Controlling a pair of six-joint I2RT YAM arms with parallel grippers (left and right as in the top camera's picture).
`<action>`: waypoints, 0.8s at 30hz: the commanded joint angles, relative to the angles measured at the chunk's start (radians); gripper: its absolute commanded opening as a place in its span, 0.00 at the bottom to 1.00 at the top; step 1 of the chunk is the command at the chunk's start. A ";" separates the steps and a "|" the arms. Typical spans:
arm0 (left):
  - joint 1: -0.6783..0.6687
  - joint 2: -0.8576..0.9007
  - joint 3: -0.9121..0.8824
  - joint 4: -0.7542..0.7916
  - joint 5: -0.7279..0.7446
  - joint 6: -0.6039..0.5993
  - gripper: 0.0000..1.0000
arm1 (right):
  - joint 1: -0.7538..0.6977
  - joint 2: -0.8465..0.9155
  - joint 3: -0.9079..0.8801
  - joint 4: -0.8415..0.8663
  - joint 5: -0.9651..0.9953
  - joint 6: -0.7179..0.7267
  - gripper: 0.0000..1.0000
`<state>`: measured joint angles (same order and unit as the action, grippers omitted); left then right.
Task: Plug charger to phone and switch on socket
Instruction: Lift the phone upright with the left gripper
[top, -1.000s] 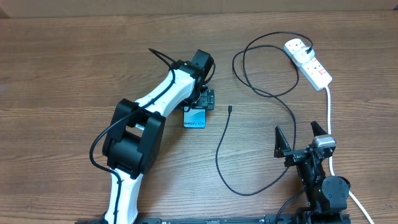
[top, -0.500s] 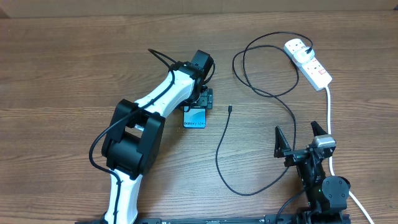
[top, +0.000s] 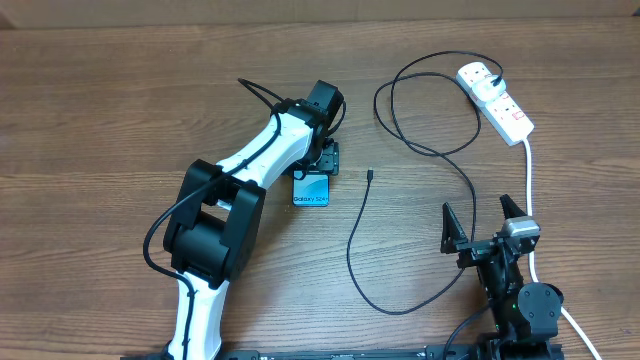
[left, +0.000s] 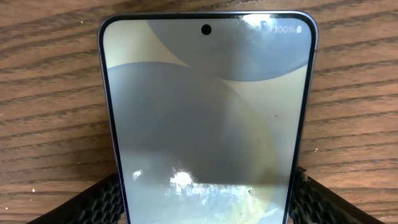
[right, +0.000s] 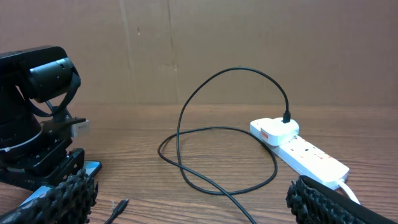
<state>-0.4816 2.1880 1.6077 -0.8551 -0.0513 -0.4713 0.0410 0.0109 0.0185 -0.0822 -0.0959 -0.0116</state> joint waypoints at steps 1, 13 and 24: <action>0.011 0.017 -0.034 -0.010 0.031 -0.005 0.78 | 0.004 -0.008 -0.010 0.004 0.013 -0.005 1.00; 0.012 0.015 0.051 -0.101 0.089 -0.009 0.75 | 0.004 -0.008 -0.010 0.004 0.013 -0.005 1.00; 0.050 0.015 0.193 -0.235 0.306 -0.016 0.74 | 0.004 -0.008 -0.010 0.004 0.013 -0.005 1.00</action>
<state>-0.4664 2.2040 1.7443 -1.0706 0.1089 -0.4717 0.0410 0.0109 0.0185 -0.0822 -0.0956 -0.0116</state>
